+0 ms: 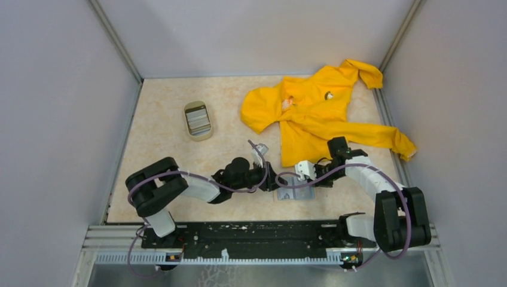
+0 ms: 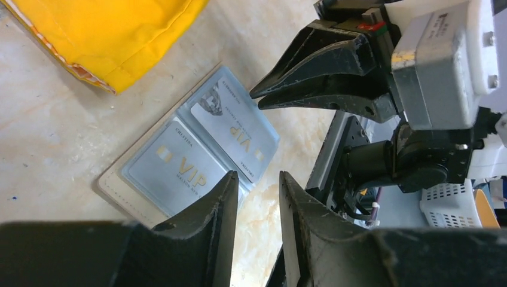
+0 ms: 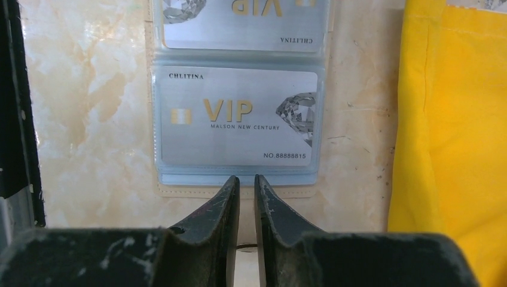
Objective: Put the credit cards into the card holder
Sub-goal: Turn over the card slot in the card holder.
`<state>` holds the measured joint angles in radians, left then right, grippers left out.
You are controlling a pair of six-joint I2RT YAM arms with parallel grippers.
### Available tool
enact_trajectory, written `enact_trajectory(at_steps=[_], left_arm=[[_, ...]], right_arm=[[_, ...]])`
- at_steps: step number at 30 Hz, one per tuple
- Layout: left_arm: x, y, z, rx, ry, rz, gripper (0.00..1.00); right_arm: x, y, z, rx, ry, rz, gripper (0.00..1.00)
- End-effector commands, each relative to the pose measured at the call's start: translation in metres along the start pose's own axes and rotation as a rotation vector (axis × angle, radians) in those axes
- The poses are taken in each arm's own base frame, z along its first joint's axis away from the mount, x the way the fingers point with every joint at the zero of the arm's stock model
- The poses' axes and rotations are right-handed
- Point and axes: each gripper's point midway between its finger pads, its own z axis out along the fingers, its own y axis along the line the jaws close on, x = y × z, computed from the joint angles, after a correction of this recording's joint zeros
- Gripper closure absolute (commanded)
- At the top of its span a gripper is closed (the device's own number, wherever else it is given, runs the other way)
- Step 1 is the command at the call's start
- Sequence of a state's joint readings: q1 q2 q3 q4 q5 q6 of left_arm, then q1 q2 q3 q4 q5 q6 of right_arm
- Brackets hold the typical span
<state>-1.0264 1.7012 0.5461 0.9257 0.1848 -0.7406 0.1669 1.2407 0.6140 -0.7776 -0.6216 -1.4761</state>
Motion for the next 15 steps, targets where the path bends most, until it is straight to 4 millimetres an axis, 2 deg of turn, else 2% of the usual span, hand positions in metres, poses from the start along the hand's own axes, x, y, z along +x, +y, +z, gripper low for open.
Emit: enact_trajectory(at_steps=[1,8,15], left_arm=[[0.018,0.006,0.009,-0.023,0.088,-0.015,0.62],[0.038,0.030,0.020,-0.097,0.155,-0.040,0.62],[0.049,0.047,0.017,-0.163,0.179,-0.046,0.61]], right_arm=[[0.001,-0.004,0.003,0.013,0.013,-0.023,0.85],[-0.002,0.000,0.018,-0.039,0.047,-0.025,0.85],[-0.038,-0.007,0.027,-0.034,-0.042,-0.004,0.85]])
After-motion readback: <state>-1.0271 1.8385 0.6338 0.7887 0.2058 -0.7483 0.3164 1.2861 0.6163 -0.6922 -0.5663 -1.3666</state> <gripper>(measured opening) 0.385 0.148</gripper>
